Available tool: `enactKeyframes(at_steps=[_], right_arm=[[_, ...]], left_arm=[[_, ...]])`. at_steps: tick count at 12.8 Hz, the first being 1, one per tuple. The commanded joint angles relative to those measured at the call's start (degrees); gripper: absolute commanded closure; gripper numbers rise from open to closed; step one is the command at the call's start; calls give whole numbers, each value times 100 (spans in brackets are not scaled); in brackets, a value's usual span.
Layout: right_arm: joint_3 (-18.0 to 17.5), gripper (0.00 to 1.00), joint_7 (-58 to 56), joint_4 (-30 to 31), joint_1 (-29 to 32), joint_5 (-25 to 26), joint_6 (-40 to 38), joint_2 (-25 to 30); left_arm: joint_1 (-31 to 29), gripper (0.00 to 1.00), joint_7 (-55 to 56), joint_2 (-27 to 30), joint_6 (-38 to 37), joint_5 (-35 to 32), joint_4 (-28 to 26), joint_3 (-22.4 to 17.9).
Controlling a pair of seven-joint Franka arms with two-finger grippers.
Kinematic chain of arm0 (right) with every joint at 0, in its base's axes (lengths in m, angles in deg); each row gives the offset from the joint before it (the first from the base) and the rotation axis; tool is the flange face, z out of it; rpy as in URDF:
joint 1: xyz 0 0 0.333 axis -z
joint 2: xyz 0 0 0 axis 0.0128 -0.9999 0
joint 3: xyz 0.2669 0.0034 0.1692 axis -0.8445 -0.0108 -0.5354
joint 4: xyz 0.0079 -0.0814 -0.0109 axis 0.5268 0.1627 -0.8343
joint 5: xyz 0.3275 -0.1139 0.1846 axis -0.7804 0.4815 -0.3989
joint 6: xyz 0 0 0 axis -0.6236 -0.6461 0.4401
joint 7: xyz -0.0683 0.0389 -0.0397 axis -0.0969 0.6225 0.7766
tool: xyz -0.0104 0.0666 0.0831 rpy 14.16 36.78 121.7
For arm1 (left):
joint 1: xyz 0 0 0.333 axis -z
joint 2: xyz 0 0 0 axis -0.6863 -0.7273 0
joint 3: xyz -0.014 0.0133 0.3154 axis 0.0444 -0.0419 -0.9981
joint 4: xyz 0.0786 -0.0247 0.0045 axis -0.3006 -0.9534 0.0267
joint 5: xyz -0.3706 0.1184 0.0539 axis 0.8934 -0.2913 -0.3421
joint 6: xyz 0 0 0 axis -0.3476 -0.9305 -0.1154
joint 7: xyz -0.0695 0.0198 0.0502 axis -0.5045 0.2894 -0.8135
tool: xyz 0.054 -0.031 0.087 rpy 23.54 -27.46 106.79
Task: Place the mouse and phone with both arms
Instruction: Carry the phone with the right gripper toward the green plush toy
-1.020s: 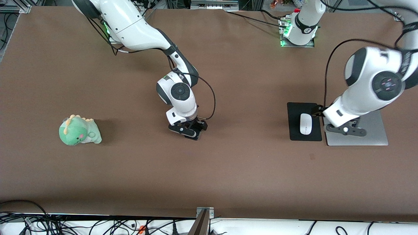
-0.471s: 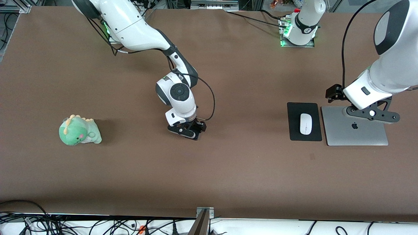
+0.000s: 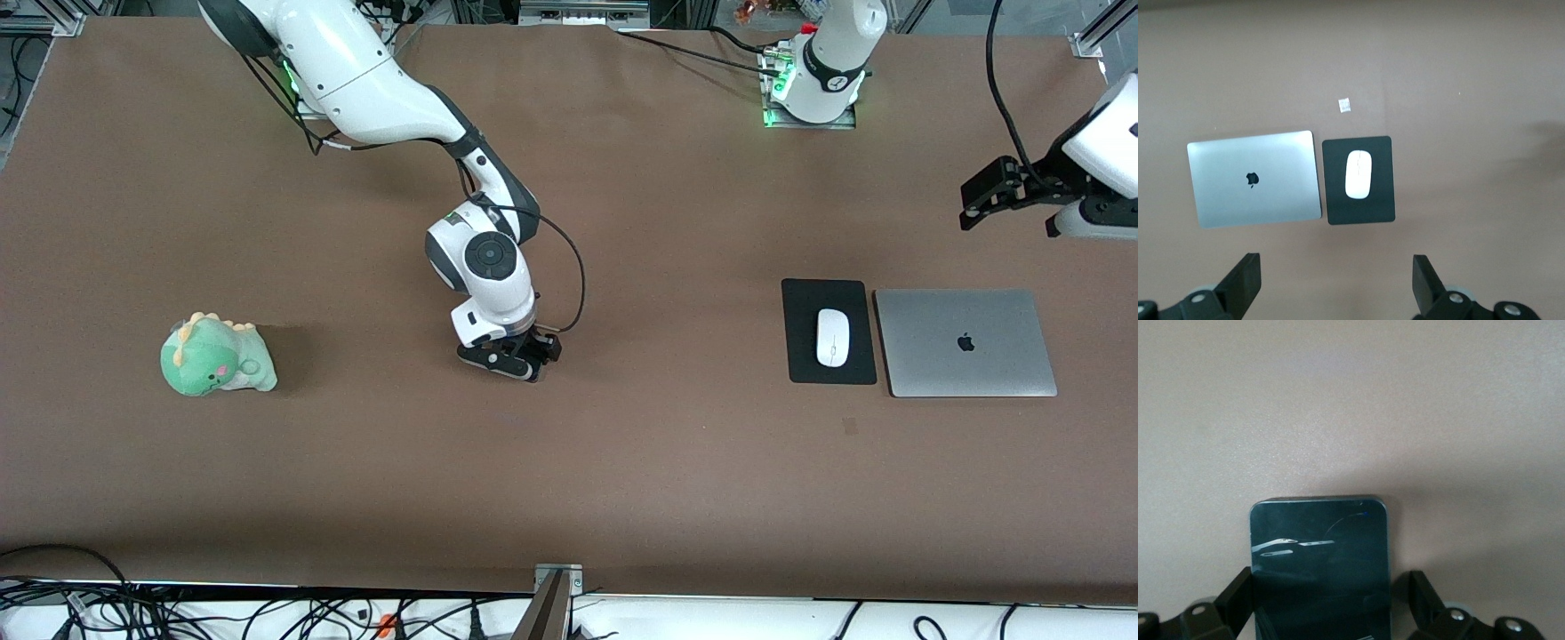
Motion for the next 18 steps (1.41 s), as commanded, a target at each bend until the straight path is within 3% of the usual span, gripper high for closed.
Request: enactKeyframes(at_steps=[1,3,4,7,12,18], right_arm=[[59,14,96,-218,-64,149,17,-155],[137,31,-27,-227,-55,158,0,-111],[138,34,-71,-227,-46,158,-18,-102],[138,35,-483,-227,120,140,-184,64],[147,35,-2370,-149,788,53,-1159,582],[129,35,-4560,264,2000,-166,-1231,856]], left_arm=[[49,0,-53,46,112,58,-248,14],[14,0,-71,37,130,67,-256,14],[5,0,-80,20,130,67,-256,14],[84,0,-54,-24,156,67,-274,118],[32,0,-89,-77,191,-99,-239,356],[5,0,-36,-42,87,-135,-239,348]])
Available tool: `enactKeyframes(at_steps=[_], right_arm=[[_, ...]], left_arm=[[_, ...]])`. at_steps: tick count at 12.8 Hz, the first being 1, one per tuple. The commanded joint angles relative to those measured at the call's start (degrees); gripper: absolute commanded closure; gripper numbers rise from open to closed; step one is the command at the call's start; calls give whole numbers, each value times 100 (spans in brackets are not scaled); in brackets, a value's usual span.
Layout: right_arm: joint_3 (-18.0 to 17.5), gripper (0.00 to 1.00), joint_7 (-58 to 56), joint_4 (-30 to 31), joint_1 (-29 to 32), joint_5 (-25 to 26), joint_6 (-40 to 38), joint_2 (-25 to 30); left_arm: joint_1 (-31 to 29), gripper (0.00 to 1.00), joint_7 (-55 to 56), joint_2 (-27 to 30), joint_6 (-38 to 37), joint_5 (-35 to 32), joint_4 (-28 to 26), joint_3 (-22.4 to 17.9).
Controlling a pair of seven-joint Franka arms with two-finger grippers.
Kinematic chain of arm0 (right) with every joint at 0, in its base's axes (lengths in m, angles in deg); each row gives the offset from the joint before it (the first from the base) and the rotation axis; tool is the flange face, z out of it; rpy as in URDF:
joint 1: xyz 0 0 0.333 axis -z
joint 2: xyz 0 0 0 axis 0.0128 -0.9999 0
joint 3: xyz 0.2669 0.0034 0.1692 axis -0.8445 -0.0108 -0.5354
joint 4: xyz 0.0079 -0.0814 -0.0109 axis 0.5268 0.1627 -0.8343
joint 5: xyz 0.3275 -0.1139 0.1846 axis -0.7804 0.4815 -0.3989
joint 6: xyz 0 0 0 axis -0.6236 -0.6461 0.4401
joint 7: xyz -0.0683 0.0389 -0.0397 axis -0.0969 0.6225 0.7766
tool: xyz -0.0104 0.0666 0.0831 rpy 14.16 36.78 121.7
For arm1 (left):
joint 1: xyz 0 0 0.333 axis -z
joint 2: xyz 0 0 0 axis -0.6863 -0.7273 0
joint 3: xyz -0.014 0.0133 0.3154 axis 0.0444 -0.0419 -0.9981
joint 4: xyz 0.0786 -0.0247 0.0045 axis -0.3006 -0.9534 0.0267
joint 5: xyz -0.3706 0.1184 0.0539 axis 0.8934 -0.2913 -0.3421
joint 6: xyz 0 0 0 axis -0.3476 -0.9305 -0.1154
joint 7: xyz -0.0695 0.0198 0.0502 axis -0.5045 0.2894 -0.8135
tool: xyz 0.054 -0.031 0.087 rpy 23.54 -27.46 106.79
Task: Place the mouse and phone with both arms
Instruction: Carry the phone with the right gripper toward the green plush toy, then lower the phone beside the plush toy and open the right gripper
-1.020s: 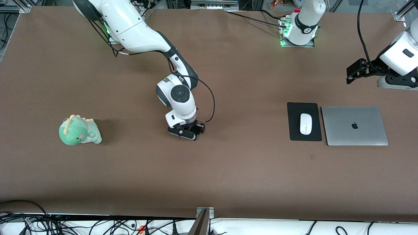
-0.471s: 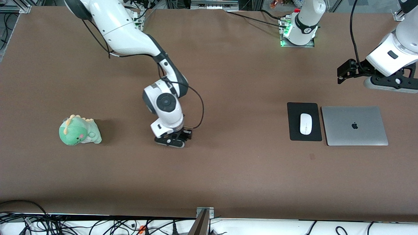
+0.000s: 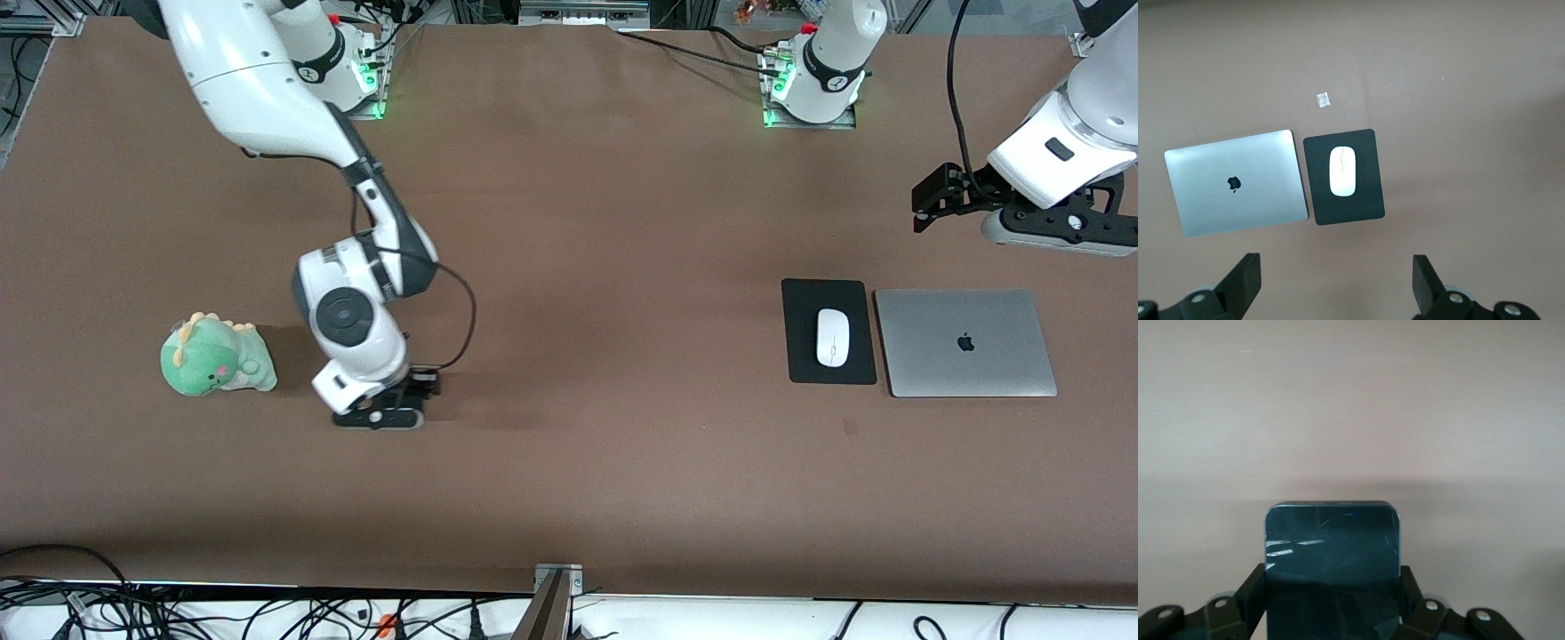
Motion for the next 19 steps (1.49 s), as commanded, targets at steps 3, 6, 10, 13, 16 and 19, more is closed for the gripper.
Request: enactKeyframes(at_steps=[3,6,10,13,16,19], right_arm=[[-107,35,-1629,753,796,-830,439,226],[-89,34,-1701,1027,841,-840,942,191],[-89,17,-1719,1150,928,-840,1144,129],[-98,15,-1737,1150,999,-831,1136,129],[-98,2,-1728,1141,1043,-840,1118,147],[-98,1,-1719,1062,1043,-840,1074,190]], left_arm=[[-17,0,-28,24,-98,-268,20,102],[1,0,-1,-2,-11,-402,11,93],[-43,0,68,-37,-19,-367,-24,67],[-52,0,638,-37,-63,-375,-51,58],[-52,0,851,-37,-46,-393,-24,67],[-43,0,860,-124,77,-393,-15,76]])
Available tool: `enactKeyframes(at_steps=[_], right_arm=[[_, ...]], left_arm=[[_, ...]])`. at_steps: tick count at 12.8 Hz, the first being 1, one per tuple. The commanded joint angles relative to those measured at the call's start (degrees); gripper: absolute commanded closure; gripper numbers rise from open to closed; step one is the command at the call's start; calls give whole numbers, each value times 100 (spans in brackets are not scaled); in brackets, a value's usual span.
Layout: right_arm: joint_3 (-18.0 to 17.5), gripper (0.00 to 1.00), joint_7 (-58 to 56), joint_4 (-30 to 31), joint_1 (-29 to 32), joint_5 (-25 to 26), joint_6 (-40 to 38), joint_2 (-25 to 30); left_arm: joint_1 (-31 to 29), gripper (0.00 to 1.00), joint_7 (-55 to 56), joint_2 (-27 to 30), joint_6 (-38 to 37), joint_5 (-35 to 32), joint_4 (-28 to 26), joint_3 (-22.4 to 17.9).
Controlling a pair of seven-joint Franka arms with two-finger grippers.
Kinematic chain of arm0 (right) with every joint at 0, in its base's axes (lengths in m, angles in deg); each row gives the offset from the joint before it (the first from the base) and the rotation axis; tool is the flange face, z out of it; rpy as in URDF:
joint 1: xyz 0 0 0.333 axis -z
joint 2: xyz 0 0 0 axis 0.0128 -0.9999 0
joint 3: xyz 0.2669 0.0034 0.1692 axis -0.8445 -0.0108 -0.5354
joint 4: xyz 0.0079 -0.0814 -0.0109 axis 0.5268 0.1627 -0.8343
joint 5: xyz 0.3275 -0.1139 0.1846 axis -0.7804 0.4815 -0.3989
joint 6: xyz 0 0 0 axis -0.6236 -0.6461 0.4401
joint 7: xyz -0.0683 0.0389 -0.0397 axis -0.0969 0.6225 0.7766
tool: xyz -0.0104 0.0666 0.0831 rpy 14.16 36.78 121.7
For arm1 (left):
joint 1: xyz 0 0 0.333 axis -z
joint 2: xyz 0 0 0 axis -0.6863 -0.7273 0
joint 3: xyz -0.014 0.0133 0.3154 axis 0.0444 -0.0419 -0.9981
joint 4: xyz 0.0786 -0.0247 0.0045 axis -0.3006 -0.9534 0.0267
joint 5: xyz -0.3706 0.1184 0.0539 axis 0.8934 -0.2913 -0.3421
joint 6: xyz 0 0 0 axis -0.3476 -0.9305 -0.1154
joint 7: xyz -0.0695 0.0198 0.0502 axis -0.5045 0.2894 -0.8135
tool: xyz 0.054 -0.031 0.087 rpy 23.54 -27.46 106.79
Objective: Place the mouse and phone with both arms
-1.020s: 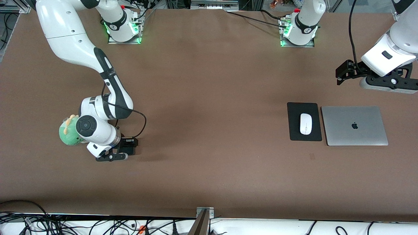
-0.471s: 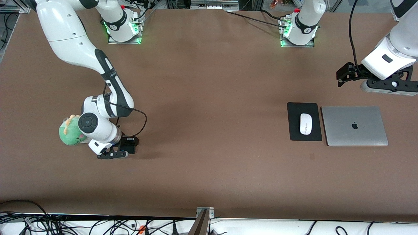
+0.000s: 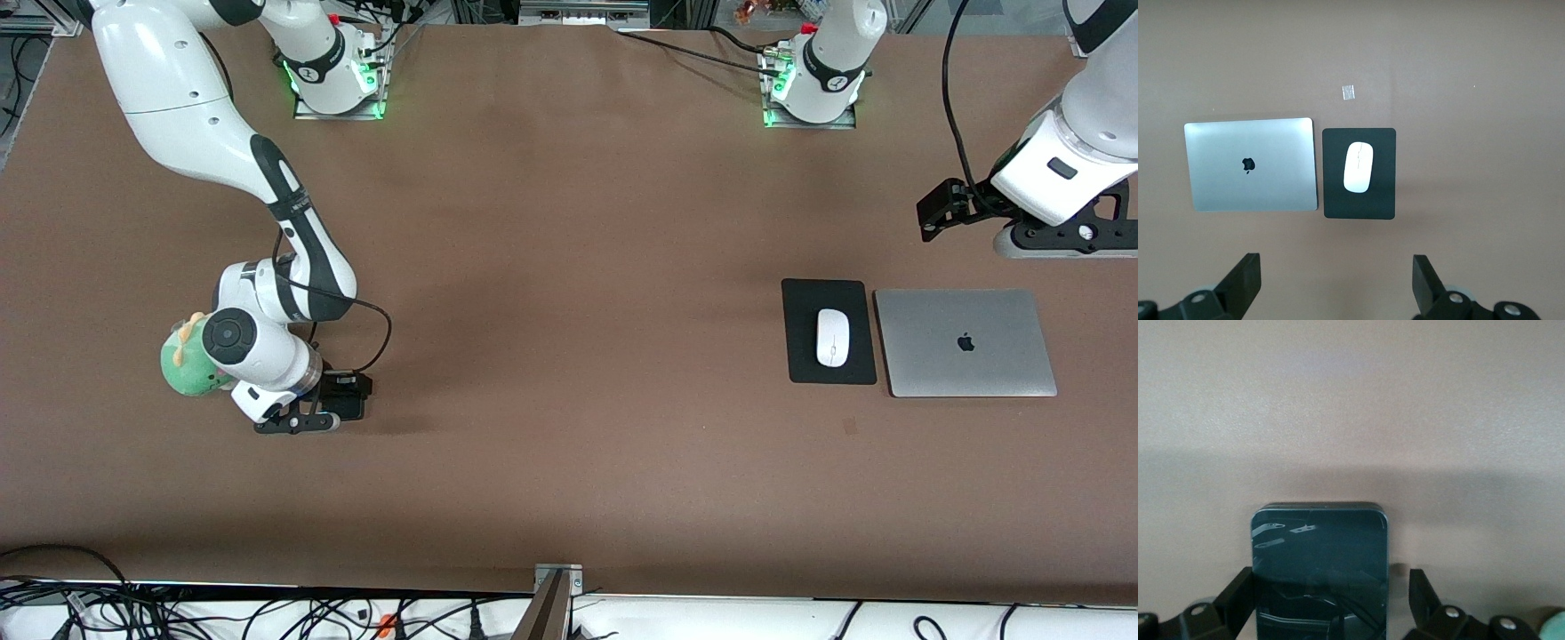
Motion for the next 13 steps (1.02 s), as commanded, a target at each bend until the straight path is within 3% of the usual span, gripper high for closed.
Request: enactKeyframes(at_steps=[1,7,13], right_arm=[[-77,0,-135,76,80,-103,3,185],[-86,0,-126,-415,71,-59,-690,492],[-86,0,-91,-495,44,-94,-2489,2133]], left_arm=[[15,0,93,-45,164,-124,5,22],[24,0,102,78,95,-97,22,39],[59,0,102,166,104,-53,31,74]])
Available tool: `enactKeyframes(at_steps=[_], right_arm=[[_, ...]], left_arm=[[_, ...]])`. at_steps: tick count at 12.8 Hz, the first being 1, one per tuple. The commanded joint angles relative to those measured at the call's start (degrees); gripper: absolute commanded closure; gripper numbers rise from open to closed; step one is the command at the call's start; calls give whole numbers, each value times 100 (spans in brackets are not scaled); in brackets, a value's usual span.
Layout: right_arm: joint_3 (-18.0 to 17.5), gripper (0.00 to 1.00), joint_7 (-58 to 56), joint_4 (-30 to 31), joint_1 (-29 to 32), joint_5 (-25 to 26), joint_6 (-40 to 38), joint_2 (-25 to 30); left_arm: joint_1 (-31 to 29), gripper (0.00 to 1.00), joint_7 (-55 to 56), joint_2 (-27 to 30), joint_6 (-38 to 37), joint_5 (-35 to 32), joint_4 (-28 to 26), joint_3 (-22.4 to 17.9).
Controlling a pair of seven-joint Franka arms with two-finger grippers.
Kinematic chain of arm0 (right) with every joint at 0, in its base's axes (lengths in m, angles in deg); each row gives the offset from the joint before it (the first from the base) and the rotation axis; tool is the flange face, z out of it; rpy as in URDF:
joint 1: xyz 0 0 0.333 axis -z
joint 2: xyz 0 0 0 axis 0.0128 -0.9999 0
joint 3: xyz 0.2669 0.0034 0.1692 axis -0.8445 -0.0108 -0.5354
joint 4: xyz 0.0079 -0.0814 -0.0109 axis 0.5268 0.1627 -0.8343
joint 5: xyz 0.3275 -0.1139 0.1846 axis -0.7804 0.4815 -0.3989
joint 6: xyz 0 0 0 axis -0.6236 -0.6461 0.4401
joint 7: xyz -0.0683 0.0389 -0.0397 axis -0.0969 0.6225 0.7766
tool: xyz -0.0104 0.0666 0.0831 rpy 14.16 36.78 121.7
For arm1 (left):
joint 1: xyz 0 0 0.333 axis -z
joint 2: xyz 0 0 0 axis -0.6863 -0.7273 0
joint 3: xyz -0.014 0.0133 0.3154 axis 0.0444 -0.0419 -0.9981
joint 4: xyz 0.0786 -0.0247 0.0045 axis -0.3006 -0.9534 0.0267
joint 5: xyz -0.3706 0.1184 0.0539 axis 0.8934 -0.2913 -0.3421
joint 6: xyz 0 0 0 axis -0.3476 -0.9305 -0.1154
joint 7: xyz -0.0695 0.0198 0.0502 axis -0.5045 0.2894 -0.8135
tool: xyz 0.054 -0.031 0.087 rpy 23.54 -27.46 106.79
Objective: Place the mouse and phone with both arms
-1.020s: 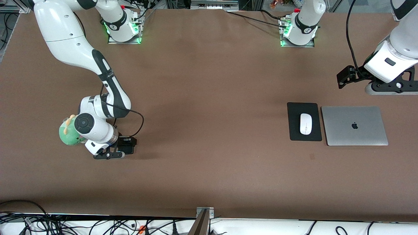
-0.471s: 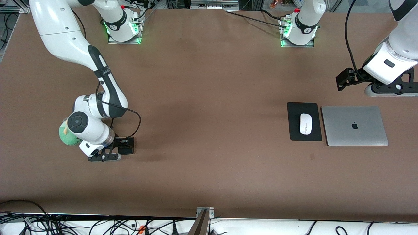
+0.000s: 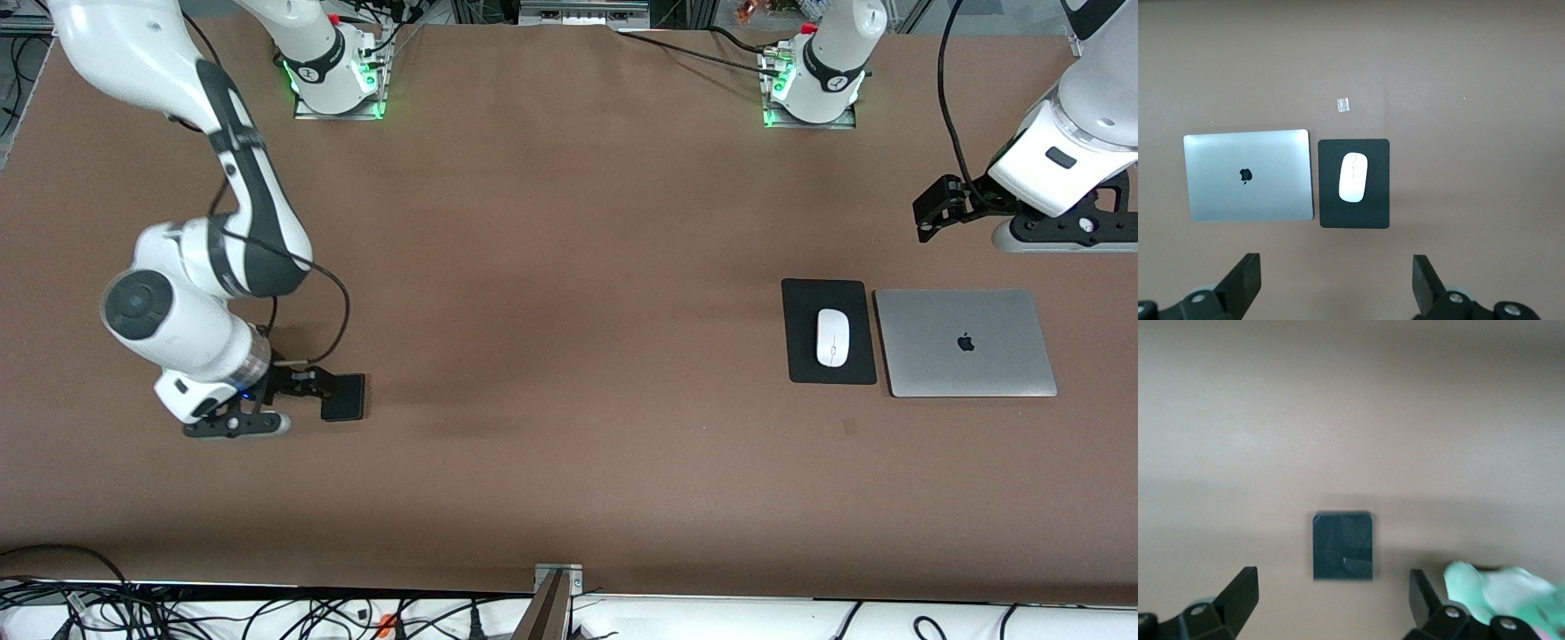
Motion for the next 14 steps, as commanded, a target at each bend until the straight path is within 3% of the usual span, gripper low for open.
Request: enactKeyframes(at_steps=[1,3,6,14], right_arm=[[-57,0,-99,150,50,-103,-1017,982],[-48,0,-108,-191,59,-103,-1887,1282],[-31,0,-116,-930,94,-112,-2917,1301],[-40,0,-134,-1002,129,-279,-3289,1380]], left_arm=[[13,0,52,81,-36,-53,5,18],[13,0,52,89,-36,-53,14,18],[4,0,52,98,-27,-45,14,18],[-5,0,52,142,-36,-45,14,9]])
